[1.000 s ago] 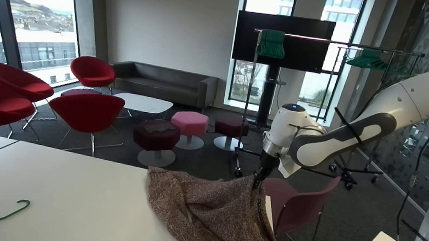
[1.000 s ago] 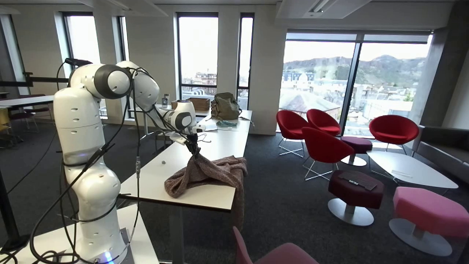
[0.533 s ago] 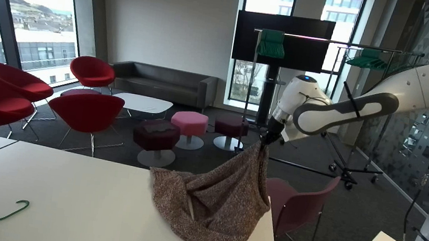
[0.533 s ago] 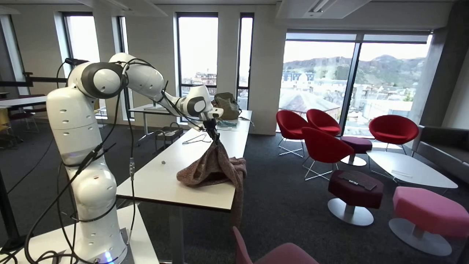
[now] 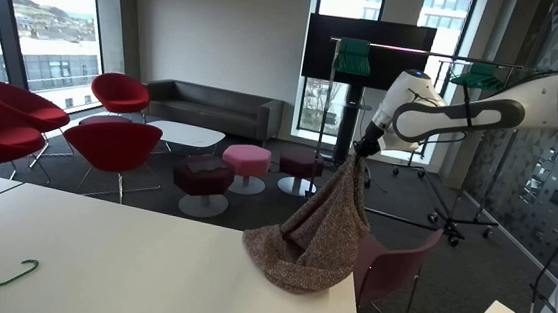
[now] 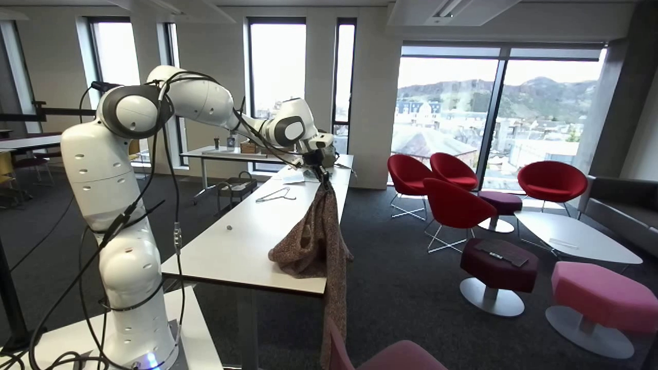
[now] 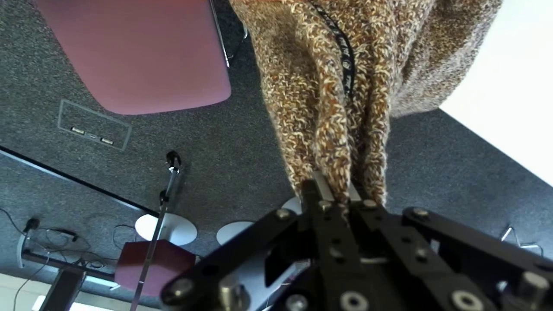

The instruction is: Put the cloth on the pick chair

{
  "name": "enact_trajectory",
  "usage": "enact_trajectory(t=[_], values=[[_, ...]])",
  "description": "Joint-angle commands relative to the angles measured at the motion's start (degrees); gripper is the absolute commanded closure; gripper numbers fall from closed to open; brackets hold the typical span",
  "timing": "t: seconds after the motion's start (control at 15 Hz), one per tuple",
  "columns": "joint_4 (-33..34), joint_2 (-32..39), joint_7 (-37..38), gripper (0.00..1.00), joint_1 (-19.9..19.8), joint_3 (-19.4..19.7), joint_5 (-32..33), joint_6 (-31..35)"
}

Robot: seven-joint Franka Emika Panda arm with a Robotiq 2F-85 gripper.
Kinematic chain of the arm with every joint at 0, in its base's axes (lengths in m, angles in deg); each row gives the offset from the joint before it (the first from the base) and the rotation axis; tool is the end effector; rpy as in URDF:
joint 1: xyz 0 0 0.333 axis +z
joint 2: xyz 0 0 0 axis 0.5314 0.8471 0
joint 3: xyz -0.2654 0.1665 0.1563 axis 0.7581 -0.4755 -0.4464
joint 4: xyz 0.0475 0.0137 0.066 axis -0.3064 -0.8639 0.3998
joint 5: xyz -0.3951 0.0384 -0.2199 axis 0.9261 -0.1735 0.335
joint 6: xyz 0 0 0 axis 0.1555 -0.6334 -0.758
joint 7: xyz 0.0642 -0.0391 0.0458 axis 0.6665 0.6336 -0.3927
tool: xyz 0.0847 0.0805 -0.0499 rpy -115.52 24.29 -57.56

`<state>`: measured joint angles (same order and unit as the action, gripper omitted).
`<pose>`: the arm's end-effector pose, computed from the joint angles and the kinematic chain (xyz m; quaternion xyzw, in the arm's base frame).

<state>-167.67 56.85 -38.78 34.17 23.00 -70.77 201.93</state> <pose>0.6173 0.0577 0.5305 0.9715 -0.1046 0.2122 0.0109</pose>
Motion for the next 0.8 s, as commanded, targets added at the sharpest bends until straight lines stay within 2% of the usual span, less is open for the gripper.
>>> enact_trajectory(t=[0.0, 0.2, 0.53, 0.73], values=[[4.0, -1.8, 1.2, 0.99, -2.0, 0.9, 1.2, -2.3], [7.2, -3.2, 1.5, 0.99, -3.3, 1.7, 2.2, -3.5], [14.4, -3.9, 0.9, 0.99, -4.9, 2.0, 4.2, -9.3], [15.5, -3.7, -0.7, 0.99, -4.6, 2.0, 3.0, -8.8]])
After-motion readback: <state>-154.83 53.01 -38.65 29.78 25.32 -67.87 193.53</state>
